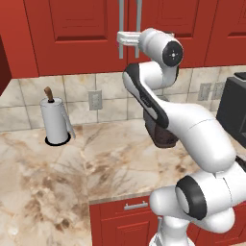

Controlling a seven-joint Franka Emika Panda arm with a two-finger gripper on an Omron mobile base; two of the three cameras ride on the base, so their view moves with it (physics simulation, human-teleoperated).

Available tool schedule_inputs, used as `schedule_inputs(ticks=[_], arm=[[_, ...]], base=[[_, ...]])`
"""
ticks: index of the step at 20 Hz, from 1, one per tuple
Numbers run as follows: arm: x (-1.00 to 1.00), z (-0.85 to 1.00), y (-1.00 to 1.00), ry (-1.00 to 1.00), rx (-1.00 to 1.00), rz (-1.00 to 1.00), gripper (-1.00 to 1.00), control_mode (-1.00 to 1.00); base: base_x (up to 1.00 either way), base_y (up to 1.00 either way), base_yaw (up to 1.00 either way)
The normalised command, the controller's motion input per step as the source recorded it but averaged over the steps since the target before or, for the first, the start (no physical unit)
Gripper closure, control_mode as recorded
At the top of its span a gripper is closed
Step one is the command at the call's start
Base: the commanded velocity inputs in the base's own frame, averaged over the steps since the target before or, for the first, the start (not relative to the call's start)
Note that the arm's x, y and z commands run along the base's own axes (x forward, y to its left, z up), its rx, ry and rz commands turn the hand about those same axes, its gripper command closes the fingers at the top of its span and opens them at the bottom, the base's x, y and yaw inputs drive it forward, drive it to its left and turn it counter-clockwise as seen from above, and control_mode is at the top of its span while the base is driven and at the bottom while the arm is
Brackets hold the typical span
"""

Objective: Open the cabinet directly in front. Then move the liquor and the cup to the dining counter with the candle on it.

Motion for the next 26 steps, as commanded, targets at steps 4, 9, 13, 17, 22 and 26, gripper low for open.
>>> schedule_inputs(ticks=[4,9,13,17,22,26], arm=[[0.67,-0.01,0.14,0.04,0.00,0.00,-1.00,-1.00],[0.86,-0.06,0.09,0.06,0.00,0.00,-1.00,-1.00],[1.00,-0.13,0.00,0.08,0.00,0.00,-1.00,-1.00],[0.23,-0.01,0.00,0.03,0.00,0.00,1.00,-1.00],[0.00,0.00,0.00,0.00,0.00,0.00,1.00,-1.00],[-0.42,0.00,-0.01,-0.06,0.00,0.00,1.00,-1.00]], base=[[0.00,0.00,0.00],[0.00,0.00,0.00],[0.00,0.00,0.00],[0.00,0.00,0.00],[0.00,0.00,0.00],[0.00,0.00,0.00]])
